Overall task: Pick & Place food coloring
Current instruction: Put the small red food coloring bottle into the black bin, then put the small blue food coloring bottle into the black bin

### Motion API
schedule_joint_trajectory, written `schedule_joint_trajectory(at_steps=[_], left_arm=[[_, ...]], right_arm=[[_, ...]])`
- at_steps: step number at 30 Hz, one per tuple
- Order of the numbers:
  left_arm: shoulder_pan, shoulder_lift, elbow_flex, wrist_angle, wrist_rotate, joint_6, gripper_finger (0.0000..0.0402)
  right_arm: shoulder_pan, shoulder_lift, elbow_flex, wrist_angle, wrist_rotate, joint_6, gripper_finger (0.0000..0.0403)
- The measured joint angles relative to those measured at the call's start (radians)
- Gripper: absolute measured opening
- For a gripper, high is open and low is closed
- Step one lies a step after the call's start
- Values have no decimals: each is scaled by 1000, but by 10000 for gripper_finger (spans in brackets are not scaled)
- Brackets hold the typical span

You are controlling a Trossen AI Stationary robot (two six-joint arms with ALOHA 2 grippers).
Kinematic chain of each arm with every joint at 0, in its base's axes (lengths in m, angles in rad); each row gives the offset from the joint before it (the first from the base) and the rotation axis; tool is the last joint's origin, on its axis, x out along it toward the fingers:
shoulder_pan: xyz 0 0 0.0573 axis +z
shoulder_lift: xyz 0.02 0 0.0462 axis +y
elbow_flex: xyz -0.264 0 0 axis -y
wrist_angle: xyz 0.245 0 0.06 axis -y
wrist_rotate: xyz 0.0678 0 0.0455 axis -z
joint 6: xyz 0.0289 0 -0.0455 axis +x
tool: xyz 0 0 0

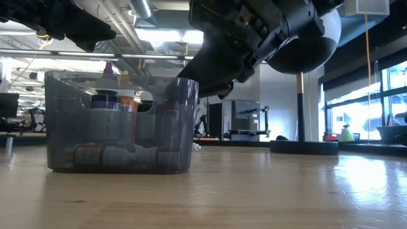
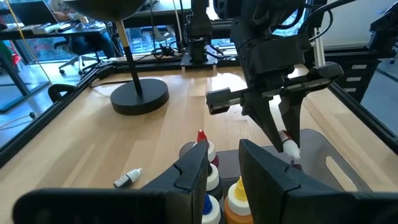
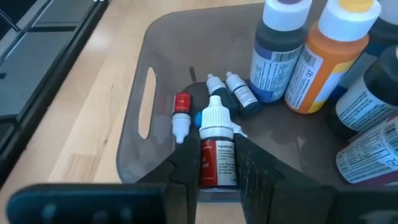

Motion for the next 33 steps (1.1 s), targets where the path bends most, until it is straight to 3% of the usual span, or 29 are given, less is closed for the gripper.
schedule_joint_trajectory(at_steps=[24, 33], left_arm=[[0, 0, 0, -7, -1, 0, 88], [0, 0, 0, -7, -1, 0, 88]], right_arm=[[0, 50, 2, 31, 5, -32, 87], [0, 50, 2, 31, 4, -32, 136]])
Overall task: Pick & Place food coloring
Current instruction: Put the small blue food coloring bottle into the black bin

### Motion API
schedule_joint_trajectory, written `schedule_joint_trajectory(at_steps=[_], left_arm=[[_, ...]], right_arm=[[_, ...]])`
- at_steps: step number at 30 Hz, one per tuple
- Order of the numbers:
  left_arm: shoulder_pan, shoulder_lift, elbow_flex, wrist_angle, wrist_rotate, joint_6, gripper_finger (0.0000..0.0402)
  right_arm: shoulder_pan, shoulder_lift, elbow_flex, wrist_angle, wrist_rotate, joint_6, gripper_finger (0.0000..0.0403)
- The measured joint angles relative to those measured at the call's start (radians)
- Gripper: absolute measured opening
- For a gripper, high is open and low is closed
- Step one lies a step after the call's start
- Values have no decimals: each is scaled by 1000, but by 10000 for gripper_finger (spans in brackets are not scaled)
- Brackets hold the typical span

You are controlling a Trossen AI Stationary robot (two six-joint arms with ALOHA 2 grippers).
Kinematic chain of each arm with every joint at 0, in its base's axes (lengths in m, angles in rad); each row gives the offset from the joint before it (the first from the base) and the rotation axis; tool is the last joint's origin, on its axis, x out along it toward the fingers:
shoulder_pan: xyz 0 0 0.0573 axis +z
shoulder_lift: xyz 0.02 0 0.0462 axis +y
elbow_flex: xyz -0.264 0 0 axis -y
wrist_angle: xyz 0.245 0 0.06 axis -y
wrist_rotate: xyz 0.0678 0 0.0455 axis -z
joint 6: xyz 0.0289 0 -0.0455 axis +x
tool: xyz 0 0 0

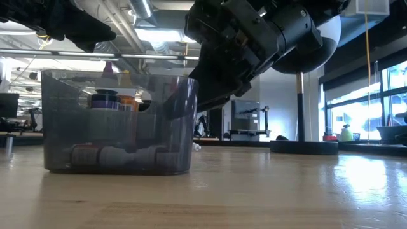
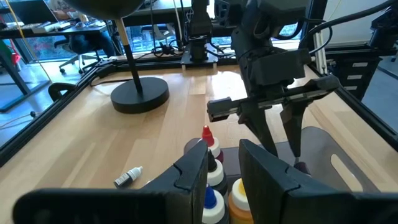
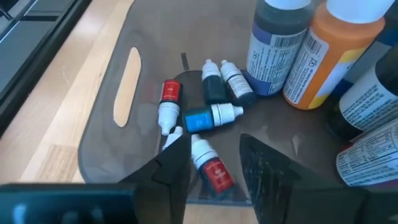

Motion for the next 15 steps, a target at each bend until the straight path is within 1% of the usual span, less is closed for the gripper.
schedule_joint_trajectory(at_steps=[3, 5, 8, 10, 12, 15], left_arm=[[0, 0, 0, 0, 0, 0, 88], [0, 0, 0, 0, 3, -3, 88], [0, 0, 0, 0, 18, -17, 88], [0, 0, 0, 5, 49, -40, 88], [0, 0, 0, 18, 81, -55, 88], [0, 0, 0, 31, 114, -55, 88]], right_arm=[[0, -9, 0, -16, -2, -2, 149], [1, -41, 9, -75, -14, 3, 153], [1, -146, 21, -180, -36, -18, 154], [10, -222, 11, -251, -35, -25, 154], [26, -286, -27, -291, -10, -25, 155], [56, -384, -133, -263, 45, -16, 155]])
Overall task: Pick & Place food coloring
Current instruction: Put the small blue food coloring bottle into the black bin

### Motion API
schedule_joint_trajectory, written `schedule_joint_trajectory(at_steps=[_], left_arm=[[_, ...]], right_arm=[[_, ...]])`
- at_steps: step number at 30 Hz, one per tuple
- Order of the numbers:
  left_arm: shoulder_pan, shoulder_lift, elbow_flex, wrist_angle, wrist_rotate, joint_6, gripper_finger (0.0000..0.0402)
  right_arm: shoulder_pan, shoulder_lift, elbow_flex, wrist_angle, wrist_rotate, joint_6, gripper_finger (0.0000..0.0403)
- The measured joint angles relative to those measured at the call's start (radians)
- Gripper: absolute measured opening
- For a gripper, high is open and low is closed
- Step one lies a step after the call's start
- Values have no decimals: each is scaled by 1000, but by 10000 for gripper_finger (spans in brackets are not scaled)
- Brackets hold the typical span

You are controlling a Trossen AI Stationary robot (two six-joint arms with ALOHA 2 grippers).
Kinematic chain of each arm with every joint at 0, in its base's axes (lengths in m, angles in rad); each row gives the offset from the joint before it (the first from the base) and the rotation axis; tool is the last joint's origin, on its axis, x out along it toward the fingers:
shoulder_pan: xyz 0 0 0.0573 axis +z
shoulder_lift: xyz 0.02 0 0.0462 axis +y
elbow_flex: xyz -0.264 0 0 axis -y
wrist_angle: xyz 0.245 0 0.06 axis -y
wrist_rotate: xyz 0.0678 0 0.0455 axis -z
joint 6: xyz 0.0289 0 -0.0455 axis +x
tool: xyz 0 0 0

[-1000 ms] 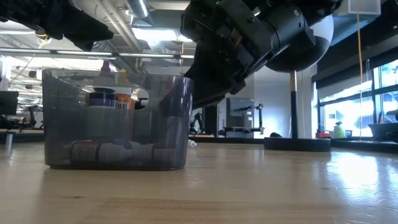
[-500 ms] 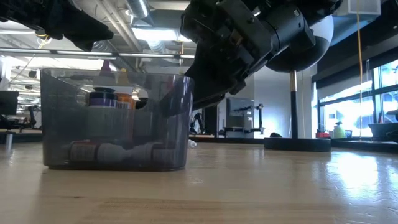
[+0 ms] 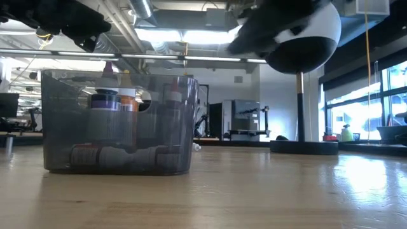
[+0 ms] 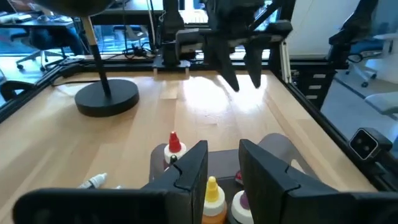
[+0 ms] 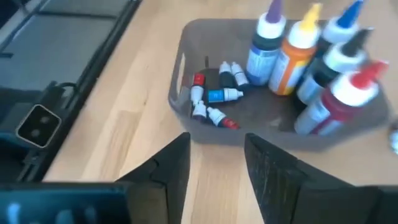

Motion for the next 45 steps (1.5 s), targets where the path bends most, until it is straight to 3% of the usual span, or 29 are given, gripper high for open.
schedule_joint_trajectory(at_steps=[5, 10, 13, 18, 25, 30, 35, 45], left_arm=[[1, 0, -1, 13, -29, -18, 88], [35, 0, 0, 90, -244, -110, 88], [93, 0, 25, 60, -296, -154, 88], [248, 38, 101, -71, -295, -234, 88], [554, 162, 294, -441, -213, -418, 88], [724, 272, 317, -423, -148, -446, 88], [791, 386, 317, -424, -110, -521, 88], [798, 606, 317, -418, -105, -583, 89]], right_arm=[[27, -143, -196, 108, 108, 49, 155], [23, -222, -316, 203, 173, 45, 155], [6, -227, -337, 212, 183, 22, 155], [-20, -221, -338, 198, 183, -27, 155], [-33, -221, -338, 193, 184, -31, 155], [-33, -221, -338, 195, 183, -37, 155], [-35, -221, -338, 197, 184, -38, 155], [-43, -221, -338, 215, 184, -57, 155]])
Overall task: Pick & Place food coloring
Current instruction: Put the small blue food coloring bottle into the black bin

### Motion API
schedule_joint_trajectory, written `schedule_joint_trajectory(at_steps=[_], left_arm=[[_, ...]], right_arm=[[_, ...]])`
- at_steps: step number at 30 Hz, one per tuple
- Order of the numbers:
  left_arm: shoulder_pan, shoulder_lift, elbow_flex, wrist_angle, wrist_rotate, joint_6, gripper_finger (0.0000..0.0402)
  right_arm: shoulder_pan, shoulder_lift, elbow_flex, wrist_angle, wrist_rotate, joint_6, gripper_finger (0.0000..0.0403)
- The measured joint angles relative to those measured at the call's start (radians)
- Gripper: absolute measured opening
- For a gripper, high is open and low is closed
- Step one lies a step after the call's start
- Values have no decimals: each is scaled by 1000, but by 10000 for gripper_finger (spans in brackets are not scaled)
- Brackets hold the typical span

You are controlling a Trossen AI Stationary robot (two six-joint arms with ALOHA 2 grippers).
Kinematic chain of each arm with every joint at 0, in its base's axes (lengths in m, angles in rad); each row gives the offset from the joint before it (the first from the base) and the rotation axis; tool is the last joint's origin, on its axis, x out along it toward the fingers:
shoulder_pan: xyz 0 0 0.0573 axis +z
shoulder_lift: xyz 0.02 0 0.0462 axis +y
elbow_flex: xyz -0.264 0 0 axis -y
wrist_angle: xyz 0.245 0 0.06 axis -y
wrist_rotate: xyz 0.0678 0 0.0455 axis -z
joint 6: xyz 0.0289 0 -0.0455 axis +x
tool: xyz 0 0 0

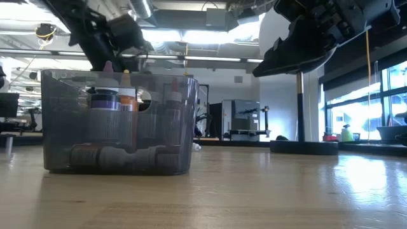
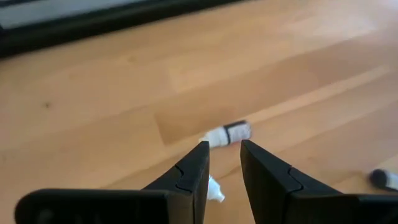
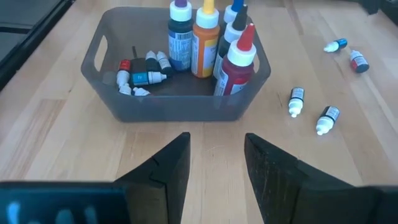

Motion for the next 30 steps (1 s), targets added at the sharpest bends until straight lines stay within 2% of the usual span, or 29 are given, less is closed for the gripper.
schedule_joint_trajectory(at_steps=[4, 11, 15, 20, 25, 30], left_arm=[[0, 67, 0, 1, -3, -30, 109], [1, 167, 0, 20, -12, -132, 186], [1, 191, 0, 45, -2, -155, 214], [1, 208, 0, 42, 21, -259, 220], [1, 246, 0, 22, -17, -342, 211], [2, 302, 0, 24, -9, -393, 198]], right_arm=[[0, 0, 0, 0, 0, -1, 155], [0, 0, 0, 0, 0, -2, 155], [0, 0, 0, 0, 0, -2, 155], [0, 0, 0, 0, 0, -1, 155], [0, 0, 0, -2, 0, -2, 155], [0, 0, 0, -2, 0, -2, 155]])
